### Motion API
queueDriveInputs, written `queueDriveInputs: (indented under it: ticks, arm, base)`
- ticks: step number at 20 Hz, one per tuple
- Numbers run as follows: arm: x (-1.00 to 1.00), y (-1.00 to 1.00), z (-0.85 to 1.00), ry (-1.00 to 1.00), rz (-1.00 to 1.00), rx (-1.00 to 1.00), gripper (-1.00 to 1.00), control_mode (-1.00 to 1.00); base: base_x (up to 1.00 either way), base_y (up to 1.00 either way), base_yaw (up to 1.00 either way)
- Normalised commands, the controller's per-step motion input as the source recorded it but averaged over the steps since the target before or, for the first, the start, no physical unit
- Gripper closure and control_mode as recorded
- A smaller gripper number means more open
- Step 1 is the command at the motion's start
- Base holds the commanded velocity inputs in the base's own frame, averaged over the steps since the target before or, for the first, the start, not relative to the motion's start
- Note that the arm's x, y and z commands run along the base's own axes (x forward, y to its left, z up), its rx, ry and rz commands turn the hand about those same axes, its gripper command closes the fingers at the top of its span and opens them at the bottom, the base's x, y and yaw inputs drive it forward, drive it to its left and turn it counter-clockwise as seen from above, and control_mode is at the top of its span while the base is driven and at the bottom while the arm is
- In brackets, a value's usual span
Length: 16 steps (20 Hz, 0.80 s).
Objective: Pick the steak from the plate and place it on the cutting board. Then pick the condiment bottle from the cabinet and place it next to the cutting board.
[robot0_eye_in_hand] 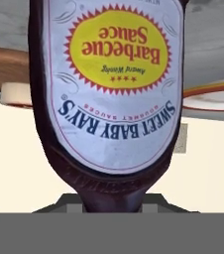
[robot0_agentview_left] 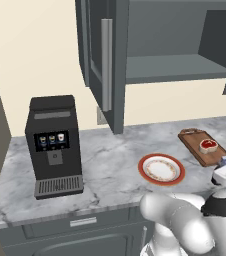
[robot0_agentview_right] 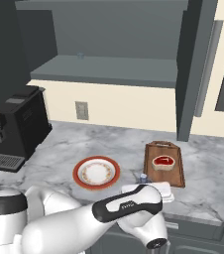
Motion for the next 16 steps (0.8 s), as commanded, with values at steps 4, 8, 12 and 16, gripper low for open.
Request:
queueDriveInputs:
  ticks: [4,8,12,16]
  arm:
    - [0.13,-0.08,-0.09,0.0,0.0,0.0,1.0,-1.0]
    - [0.1,-0.06,-0.16,0.0,0.0,0.0,1.0,-1.0]
    - [0.1,-0.05,-0.2,0.0,0.0,0.0,1.0,-1.0]
    - [0.11,-0.03,-0.21,0.0,0.0,0.0,1.0,-1.0]
  base:
    - [0.0,0.0,0.0]
    - [0.0,0.0,0.0]
    - [0.0,0.0,0.0]
    - [0.0,0.0,0.0]
